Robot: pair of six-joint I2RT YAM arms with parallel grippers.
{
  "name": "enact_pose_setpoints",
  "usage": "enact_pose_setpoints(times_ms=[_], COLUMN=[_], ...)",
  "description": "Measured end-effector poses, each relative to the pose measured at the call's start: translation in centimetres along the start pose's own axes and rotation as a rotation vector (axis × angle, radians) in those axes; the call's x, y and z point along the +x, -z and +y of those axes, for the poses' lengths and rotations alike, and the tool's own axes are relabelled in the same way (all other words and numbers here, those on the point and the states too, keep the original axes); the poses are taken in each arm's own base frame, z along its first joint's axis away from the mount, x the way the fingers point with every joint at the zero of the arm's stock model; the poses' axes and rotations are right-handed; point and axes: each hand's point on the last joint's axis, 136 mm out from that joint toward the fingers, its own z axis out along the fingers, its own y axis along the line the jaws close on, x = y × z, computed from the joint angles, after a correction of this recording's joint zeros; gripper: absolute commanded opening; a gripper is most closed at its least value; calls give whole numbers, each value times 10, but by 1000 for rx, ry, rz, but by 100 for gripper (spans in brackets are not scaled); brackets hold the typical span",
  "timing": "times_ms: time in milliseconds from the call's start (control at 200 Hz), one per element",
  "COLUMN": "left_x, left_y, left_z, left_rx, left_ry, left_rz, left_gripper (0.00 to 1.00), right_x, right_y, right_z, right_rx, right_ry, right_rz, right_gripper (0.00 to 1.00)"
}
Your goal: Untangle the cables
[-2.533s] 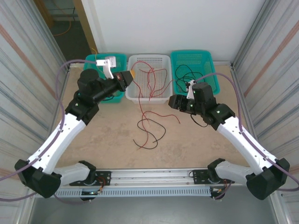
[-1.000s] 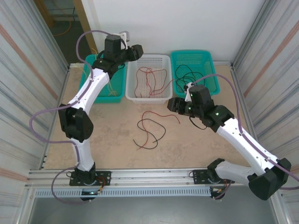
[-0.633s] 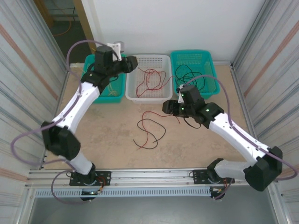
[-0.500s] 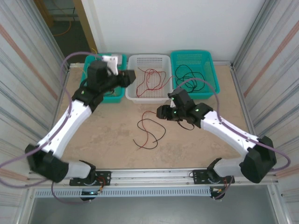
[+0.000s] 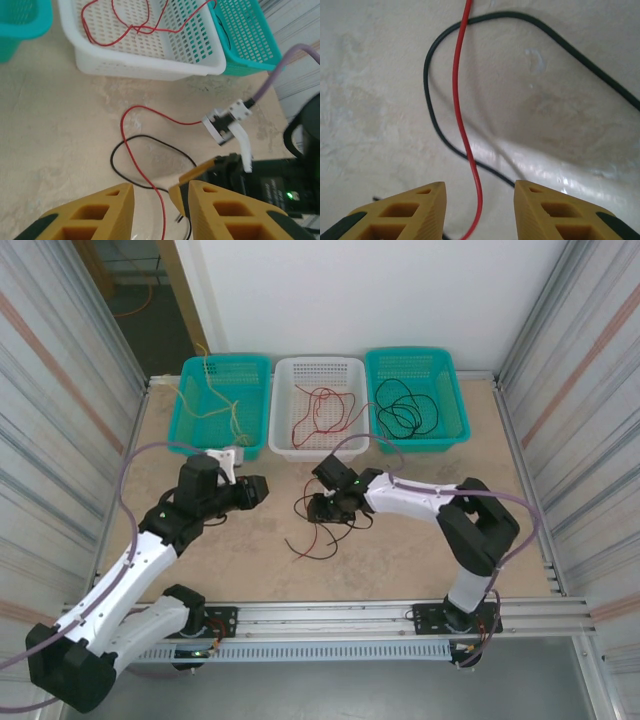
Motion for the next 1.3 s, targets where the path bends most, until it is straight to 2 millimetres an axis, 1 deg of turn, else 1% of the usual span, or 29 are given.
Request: enact_pose_setpoints(times_ms=[291,406,486,536,596,737,872,967,1037,1107,1202,1298], left_x=[22,27,31,32,32,32,34,36,39,41,43,43], left_y=[-8,-9,-10,-10,-10,-11,-13,-16,-18,-19,-21,-23], left_z=[16,13,9,7,7,8,9,11,11,11,10,10], left_rx=[-32,-24,-15,-11,-11,-16,-22,-29,-30,-31,-32,-32], left_ry=[49,52,47,44,44,51,55,58,59,57,58,58], left_rz=[50,65,75,78,79,81,89,100,111,119,128,131], left_gripper=[32,31,31,31,31,31,31,32,34,34,34,34], right_x=[-21,-23,-23,-23,-22,-22,-14,-8,-5,-5,-7,-7], right_y=[-22,-32,-38,-42,-44,-44,-45,-45,-40,-27,0,33], right_z=[11,14,12,10,8,12,20,25,31,42,65,92], right_rx=[38,57,72,86,100,103,106,108,98,71,11,-62], right_ry=[8,17,23,27,37,65,107,138,161,187,238,297], right_rz=[-7,-3,4,8,14,14,20,24,16,-5,-54,-117], right_gripper=[35,34,33,30,23,10,3,0,0,0,0,0])
